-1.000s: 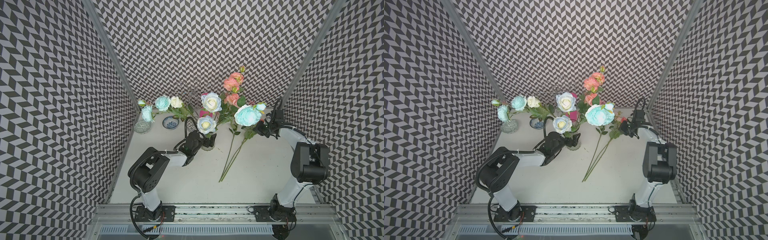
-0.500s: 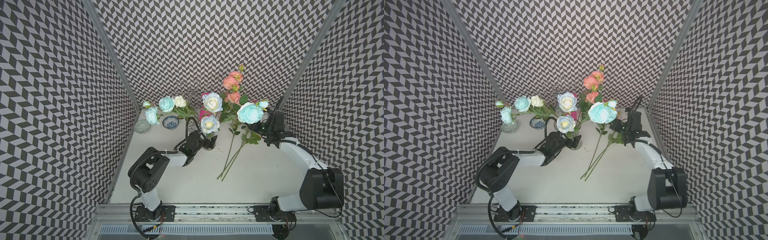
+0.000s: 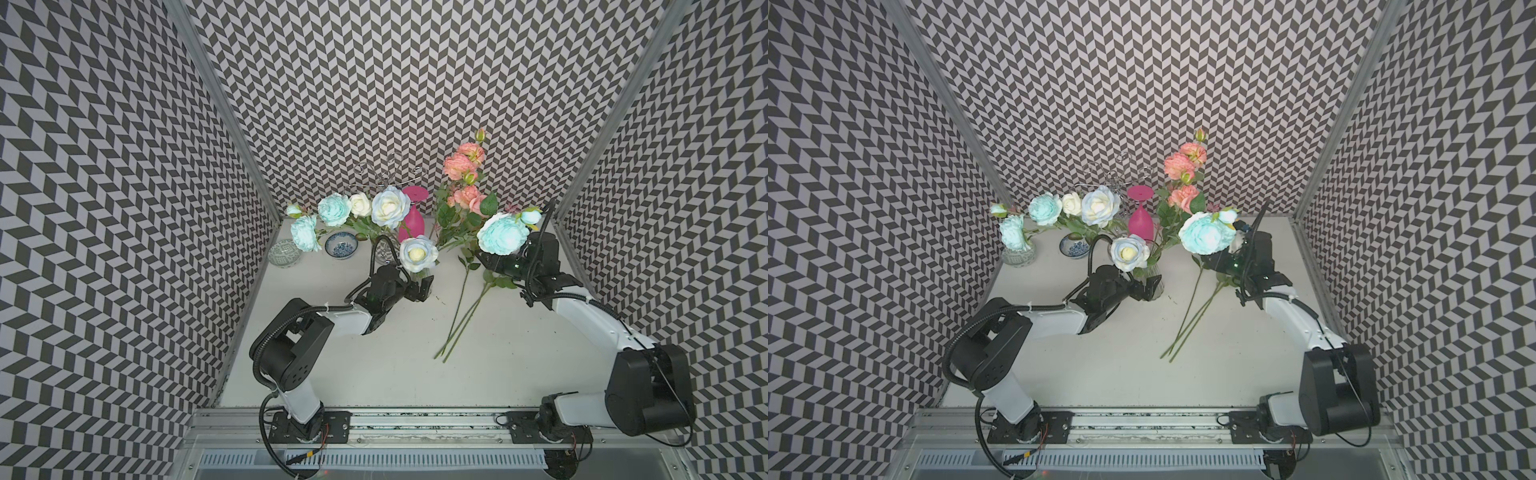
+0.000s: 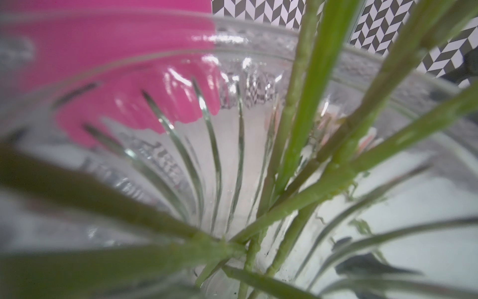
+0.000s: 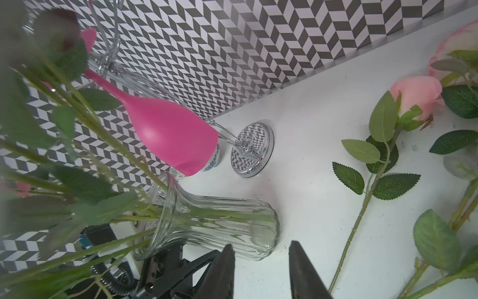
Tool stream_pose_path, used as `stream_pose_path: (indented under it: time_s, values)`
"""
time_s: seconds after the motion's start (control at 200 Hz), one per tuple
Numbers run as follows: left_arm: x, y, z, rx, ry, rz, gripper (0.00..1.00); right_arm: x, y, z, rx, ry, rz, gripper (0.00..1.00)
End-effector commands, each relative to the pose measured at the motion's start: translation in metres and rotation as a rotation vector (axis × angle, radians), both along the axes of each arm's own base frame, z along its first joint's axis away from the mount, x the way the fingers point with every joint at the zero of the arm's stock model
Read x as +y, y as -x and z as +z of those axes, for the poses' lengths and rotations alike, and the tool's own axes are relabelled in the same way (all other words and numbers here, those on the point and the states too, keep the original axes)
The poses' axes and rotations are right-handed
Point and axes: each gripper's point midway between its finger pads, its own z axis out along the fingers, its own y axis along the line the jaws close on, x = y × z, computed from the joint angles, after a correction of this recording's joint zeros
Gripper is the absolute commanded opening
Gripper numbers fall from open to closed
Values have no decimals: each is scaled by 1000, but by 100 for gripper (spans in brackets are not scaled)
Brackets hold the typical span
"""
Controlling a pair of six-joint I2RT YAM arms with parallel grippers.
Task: Pick out pink flowers from the vase
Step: Pick up the flower from the vase.
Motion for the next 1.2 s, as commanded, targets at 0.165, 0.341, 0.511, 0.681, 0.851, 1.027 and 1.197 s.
stream_pose_path:
  time_s: [0.165, 0.341, 0.511, 0.681, 0.851, 1.027, 1.197]
  values:
    - [2, 7, -14, 65, -6, -7, 100, 2, 26, 103, -292, -19, 23, 31]
    - [1, 8, -15, 69, -5, -13, 100, 26, 51, 133, -374, -40, 117, 29]
    - [-1, 9, -14, 69, 2, -20, 100, 49, 61, 141, -405, -39, 169, 29]
    - [-1, 9, -14, 68, 1, -21, 100, 76, 59, 146, -415, -74, 220, 26]
    - [-3, 9, -13, 68, 5, -24, 100, 131, 82, 149, -407, -92, 354, 24]
    - [-4, 9, -15, 72, 4, -29, 100, 163, 105, 154, -415, -88, 429, 24]
    - [-5, 9, -19, 78, 4, -28, 100, 146, 98, 162, -443, -23, 323, 25]
